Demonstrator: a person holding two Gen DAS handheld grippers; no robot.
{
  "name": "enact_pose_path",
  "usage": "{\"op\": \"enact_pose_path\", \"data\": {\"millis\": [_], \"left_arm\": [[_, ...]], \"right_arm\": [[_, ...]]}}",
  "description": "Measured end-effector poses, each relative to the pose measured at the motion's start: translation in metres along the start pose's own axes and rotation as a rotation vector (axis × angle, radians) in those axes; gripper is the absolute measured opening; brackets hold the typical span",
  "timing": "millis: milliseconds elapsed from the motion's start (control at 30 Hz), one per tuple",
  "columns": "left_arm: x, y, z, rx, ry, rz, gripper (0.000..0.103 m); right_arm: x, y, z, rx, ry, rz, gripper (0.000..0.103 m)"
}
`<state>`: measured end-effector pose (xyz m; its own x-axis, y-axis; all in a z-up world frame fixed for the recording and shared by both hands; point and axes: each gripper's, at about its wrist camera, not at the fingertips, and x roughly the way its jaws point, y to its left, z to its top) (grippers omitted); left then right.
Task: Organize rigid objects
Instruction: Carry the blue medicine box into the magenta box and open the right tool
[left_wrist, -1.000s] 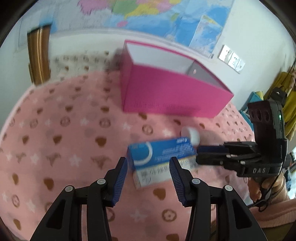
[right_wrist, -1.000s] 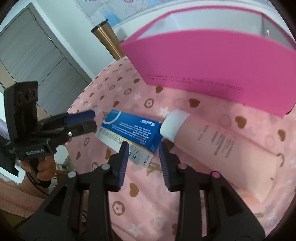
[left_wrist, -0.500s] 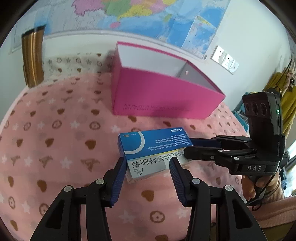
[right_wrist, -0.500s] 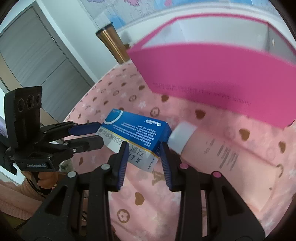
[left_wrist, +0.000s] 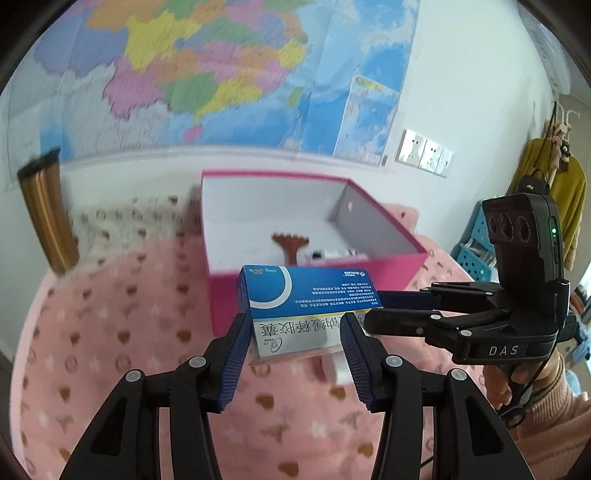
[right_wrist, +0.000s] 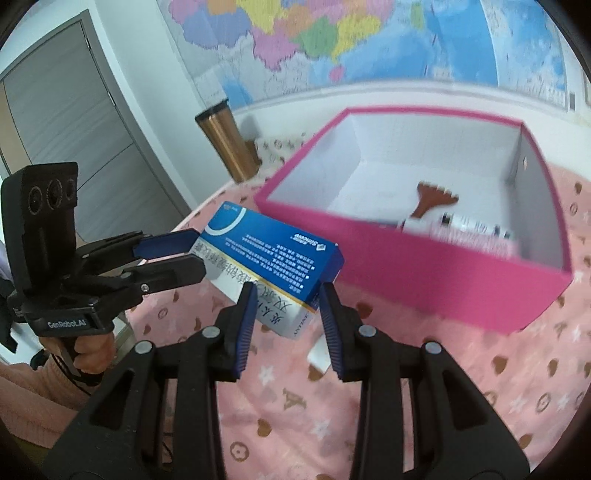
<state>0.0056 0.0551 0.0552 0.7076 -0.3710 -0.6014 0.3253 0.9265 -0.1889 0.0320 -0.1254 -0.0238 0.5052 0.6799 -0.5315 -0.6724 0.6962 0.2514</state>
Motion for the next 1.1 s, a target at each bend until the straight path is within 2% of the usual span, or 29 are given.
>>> {"op": "enact_pose_path", "data": {"millis": [300,500,1100], "left_arm": [[0.015,-0.001,0.038,0.045,-0.035,0.021,0.050],[0.032,0.001,0.052,0.052,-0.025,0.030,0.050],[0.068,0.013,0.060,0.018,0.031,0.046,0.050]], "right_arm": [[-0.007,-0.017,0.035,-0.001,-0.059,-0.027,0.038],[-0.005,-0.028,0.052,0.004,-0.074,-0.044,0.038],[0.019,-0.054,0.067,0.049,-0.052,-0.040,0.038]]}}
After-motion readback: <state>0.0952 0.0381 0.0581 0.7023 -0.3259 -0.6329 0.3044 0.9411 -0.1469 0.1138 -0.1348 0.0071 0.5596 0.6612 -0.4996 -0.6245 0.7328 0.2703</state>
